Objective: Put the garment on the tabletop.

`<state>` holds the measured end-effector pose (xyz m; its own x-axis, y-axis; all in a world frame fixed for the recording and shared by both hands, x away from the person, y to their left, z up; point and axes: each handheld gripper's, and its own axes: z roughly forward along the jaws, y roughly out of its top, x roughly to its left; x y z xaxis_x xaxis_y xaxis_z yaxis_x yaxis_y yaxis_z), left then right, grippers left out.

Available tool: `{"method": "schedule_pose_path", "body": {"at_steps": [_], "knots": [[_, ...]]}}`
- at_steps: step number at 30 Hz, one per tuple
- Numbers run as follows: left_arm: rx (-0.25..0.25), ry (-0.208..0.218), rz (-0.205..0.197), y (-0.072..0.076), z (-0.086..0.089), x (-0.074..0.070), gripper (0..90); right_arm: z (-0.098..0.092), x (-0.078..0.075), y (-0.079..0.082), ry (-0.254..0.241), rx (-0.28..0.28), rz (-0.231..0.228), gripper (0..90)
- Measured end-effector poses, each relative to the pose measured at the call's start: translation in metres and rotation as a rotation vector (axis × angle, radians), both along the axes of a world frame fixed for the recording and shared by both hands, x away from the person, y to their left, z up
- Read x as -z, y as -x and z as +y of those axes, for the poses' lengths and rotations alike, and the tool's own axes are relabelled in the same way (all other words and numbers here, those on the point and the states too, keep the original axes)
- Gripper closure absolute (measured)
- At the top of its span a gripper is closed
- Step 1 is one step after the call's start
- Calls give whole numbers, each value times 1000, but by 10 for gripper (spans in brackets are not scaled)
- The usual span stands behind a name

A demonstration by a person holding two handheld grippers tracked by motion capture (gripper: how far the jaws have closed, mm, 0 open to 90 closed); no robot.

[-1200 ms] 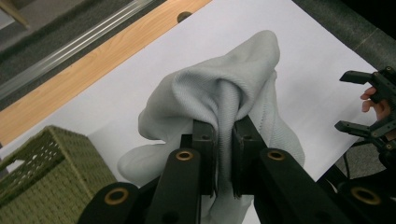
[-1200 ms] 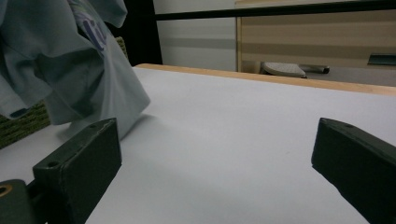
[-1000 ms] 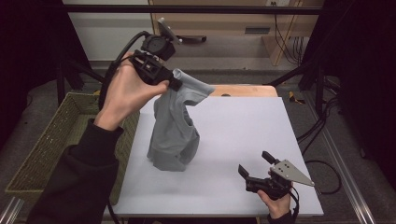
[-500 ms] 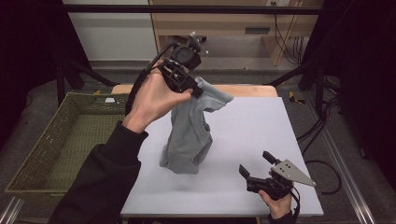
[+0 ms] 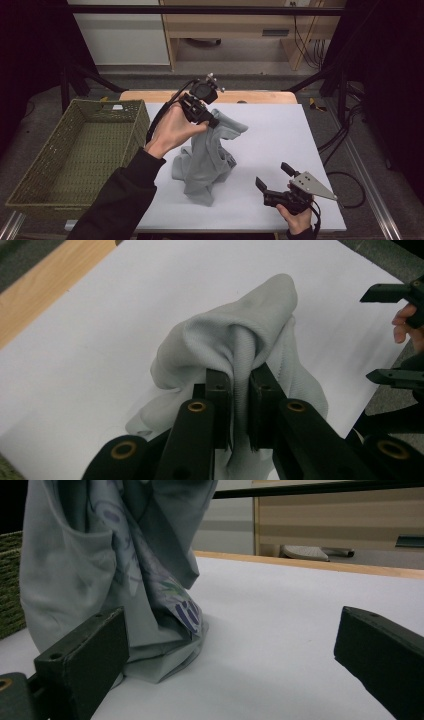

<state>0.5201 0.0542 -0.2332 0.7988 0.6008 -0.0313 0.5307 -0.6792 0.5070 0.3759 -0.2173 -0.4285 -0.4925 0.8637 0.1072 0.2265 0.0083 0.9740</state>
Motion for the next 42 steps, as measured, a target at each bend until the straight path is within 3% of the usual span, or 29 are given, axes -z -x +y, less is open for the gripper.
{"method": "schedule_pose_path", "body": {"at_steps": [6,14,24,31,33,35,36,37,38,39,40,42], "knots": [[6,-10,21,-2,2,19,815,1,2,-1,-1,1,5,17],[19,-21,68,-2,0,60,814,2,2,-1,-1,1,11,16],[46,-33,116,0,-5,96,807,1,3,-1,-3,5,15,16],[82,-55,123,4,-9,120,779,2,4,-2,-1,3,21,16],[84,-54,118,5,-9,121,704,2,4,-2,0,3,21,16],[88,-45,98,6,-9,120,572,3,4,-2,-4,6,23,15],[92,-34,77,7,-9,118,572,3,4,-2,-4,6,23,15],[96,-20,55,8,-8,116,491,2,4,-2,2,7,19,15],[100,21,25,10,-5,112,392,2,4,-2,2,6,20,15],[100,21,25,10,-5,112,325,2,4,-2,2,6,20,15],[104,36,12,10,-3,110,325,2,4,-2,5,4,16,15],[110,73,-20,13,2,106,192,2,4,-2,2,6,20,14]]}}
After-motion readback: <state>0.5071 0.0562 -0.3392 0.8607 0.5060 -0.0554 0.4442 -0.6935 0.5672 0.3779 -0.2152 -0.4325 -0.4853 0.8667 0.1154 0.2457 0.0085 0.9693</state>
